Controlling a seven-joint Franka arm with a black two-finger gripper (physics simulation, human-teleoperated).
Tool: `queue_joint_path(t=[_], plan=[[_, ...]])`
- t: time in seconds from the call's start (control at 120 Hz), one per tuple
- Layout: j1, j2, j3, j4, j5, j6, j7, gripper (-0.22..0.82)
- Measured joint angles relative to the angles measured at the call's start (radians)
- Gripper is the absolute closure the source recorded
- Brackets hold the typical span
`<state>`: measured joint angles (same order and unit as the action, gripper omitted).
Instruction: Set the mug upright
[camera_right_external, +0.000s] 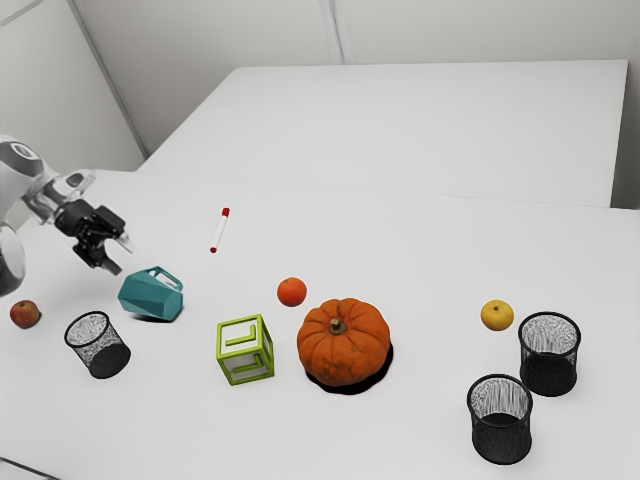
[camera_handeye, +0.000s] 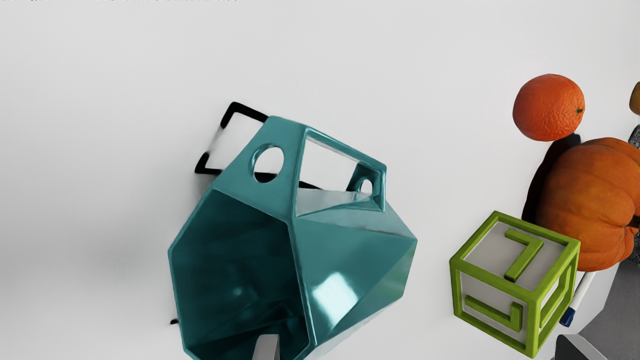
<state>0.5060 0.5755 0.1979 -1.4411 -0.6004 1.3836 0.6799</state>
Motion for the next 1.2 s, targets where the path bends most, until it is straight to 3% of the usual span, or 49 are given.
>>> queue_joint_path(t=[0.3, 0.483, 0.658, 0.833, 1.0, 1.2], plan=[[0.006, 0.032, -0.001, -0.102, -0.110, -0.011, 0.095, 0.01], [0.023, 0.024, 0.000, -0.107, -0.145, -0.028, 0.139, 0.48], [0.023, 0.023, 0.000, -0.109, -0.159, -0.037, 0.171, 0.68], [0.023, 0.008, 0.000, -0.109, -0.161, -0.041, 0.195, 0.74], [0.011, -0.073, -0.004, -0.109, -0.135, -0.038, 0.206, 0.76], [-0.132, -0.222, -0.009, -0.117, 0.065, 0.047, 0.159, 0.78]])
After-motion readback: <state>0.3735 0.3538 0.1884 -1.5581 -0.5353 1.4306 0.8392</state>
